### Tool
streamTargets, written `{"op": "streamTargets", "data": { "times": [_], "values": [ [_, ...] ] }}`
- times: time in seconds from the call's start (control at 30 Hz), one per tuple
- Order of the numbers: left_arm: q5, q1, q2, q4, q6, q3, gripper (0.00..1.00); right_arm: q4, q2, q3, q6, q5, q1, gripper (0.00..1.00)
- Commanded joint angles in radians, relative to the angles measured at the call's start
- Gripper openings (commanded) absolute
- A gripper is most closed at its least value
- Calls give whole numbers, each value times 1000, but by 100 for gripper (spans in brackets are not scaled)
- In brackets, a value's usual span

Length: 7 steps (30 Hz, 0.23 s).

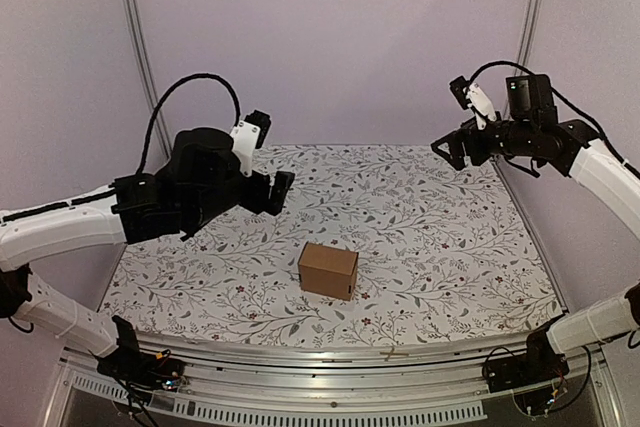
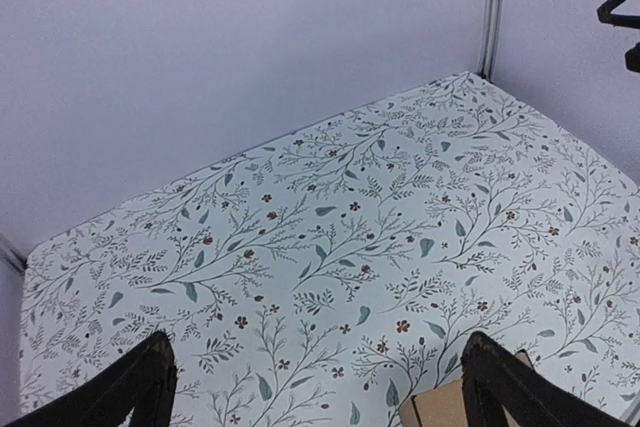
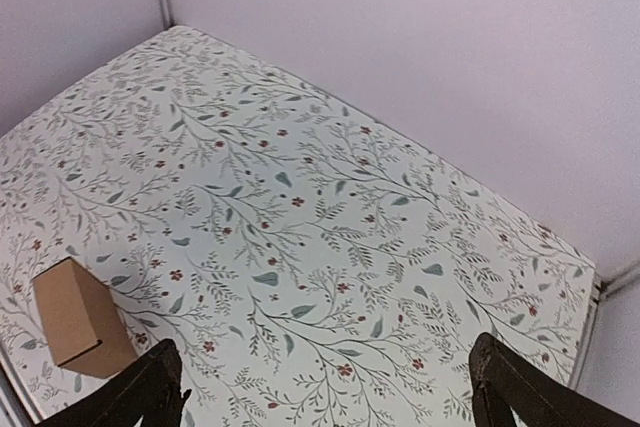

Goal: Fold the paper box

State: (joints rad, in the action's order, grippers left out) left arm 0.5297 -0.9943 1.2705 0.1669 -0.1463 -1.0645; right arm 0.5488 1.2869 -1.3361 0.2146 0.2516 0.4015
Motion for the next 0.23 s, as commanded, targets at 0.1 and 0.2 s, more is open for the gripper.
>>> {"op": "streamTargets", "data": {
  "times": [0.1,0.2],
  "values": [
    [67,98,118,181,-49,18,99,-178,-15,163,-177,-364,-21,99],
    [42,114,164,181,-90,4,99,-226,-1,214,-144,-344,-21,99]
  ]
}}
